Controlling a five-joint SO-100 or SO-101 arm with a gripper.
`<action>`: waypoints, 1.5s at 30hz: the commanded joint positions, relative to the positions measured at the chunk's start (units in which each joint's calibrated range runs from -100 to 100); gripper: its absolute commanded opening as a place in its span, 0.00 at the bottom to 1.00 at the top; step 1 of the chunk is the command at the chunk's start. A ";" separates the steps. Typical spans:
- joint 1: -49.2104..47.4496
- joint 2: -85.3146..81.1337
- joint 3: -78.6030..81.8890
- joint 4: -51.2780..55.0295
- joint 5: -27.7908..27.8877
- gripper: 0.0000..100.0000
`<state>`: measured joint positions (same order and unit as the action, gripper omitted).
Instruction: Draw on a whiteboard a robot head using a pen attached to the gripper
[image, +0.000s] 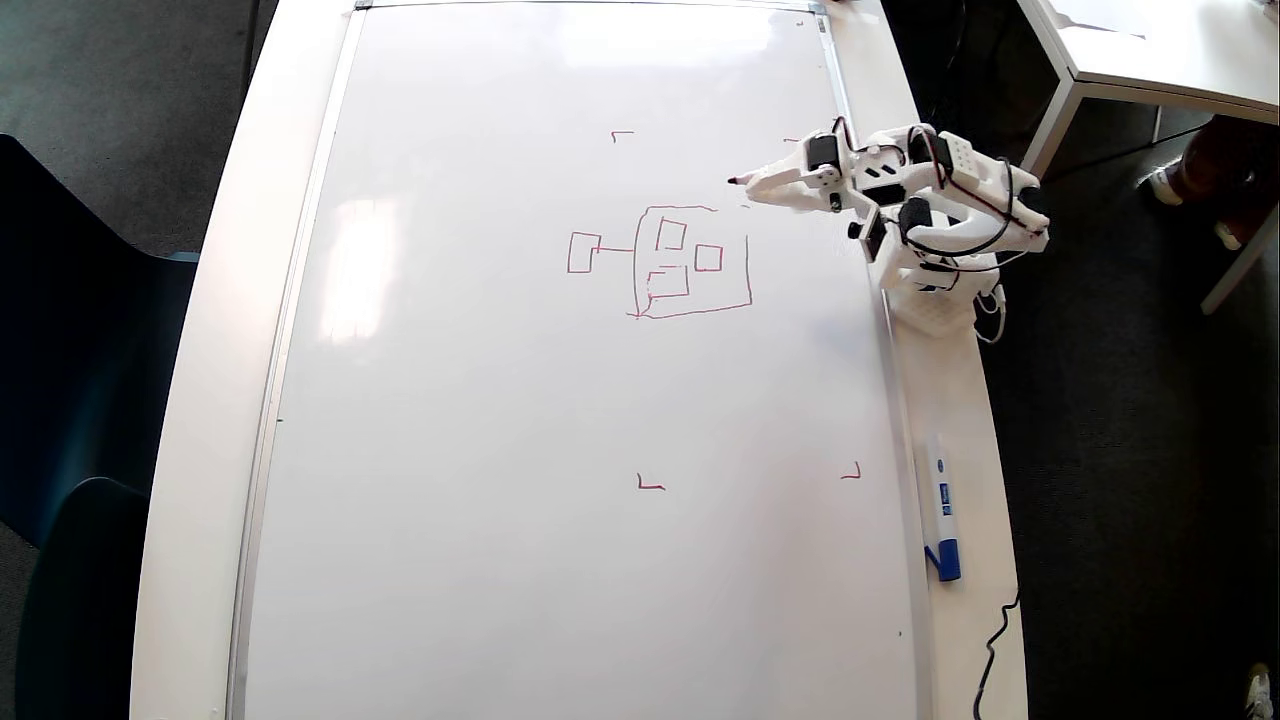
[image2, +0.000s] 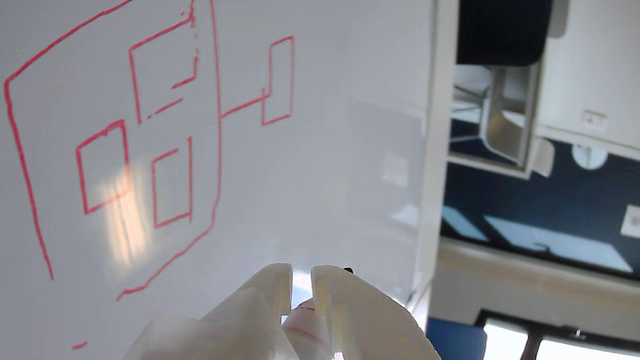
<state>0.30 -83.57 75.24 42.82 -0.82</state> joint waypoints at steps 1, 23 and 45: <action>-1.08 -14.09 8.96 -4.07 0.28 0.01; -3.21 -15.18 24.12 -64.02 0.28 0.01; -3.29 -15.26 24.12 -119.45 0.18 0.01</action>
<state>-2.79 -99.07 98.99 -68.83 -0.71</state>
